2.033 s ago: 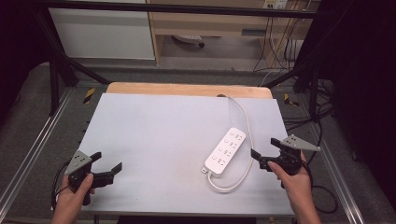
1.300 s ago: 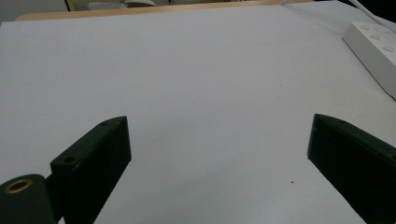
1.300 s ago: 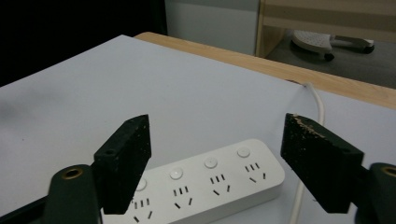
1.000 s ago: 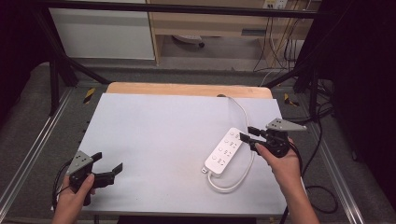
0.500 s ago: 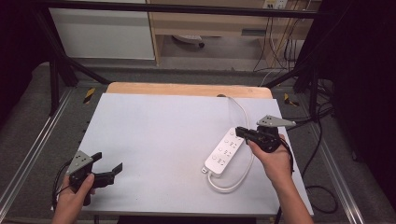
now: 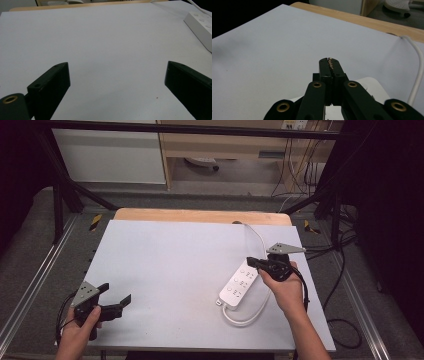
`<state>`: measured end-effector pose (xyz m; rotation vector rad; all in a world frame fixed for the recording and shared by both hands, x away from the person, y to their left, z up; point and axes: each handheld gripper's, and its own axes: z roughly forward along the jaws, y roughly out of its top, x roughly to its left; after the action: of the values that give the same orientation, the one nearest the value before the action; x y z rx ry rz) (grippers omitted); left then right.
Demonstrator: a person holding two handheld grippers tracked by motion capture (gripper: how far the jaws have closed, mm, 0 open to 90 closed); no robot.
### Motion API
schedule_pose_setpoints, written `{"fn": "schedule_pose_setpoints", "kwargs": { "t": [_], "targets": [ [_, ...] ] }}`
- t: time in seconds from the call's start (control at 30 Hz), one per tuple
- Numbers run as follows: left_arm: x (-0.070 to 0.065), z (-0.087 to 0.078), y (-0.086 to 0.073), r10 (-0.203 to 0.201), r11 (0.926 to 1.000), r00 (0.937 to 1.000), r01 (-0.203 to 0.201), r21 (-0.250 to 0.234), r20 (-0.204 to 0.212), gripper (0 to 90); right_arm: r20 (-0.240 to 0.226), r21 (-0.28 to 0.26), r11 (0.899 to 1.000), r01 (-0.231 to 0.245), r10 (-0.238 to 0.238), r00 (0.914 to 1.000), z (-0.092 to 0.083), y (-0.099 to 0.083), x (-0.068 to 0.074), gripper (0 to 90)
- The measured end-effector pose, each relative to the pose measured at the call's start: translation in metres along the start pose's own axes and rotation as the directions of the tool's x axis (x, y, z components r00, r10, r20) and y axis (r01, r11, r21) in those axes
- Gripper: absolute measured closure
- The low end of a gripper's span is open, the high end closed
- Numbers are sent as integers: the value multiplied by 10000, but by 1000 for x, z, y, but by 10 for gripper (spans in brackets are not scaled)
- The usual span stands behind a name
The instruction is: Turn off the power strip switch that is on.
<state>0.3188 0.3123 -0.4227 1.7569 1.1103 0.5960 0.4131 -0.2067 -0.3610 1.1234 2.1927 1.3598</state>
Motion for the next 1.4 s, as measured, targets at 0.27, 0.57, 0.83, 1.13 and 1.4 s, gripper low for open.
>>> {"fn": "schedule_pose_setpoints", "kwargs": {
  "t": [0.27, 0.57, 0.83, 1.13, 1.4],
  "targets": [
    [0, 0, 0, -8, 10000, 10000, 8, -1, 11, 61, -107, 410, 9990, 185, -181, 9998, 19, -9, 3, 900],
    [0, 0, 0, -12, 10000, 10000, 12, -2, 6, 61, -208, 971, 9952, 114, -94, 9997, 31, -19, 3, 900],
    [0, 1, 0, -8, 10000, 10000, 8, 23, -16, 61, -220, 1168, 9931, 100, -75, 9997, 37, -23, 2, 900],
    [0, 1, 0, -17, 10000, 10000, 17, 30, -23, 62, -225, 1237, 9923, 86, -59, 9997, 39, -23, 3, 900],
    [0, 1, 0, -17, 10000, 10000, 17, 38, -8, 62, -238, 1430, 9896, 138, -105, 9997, 41, -24, 4, 900]
  ]
}}
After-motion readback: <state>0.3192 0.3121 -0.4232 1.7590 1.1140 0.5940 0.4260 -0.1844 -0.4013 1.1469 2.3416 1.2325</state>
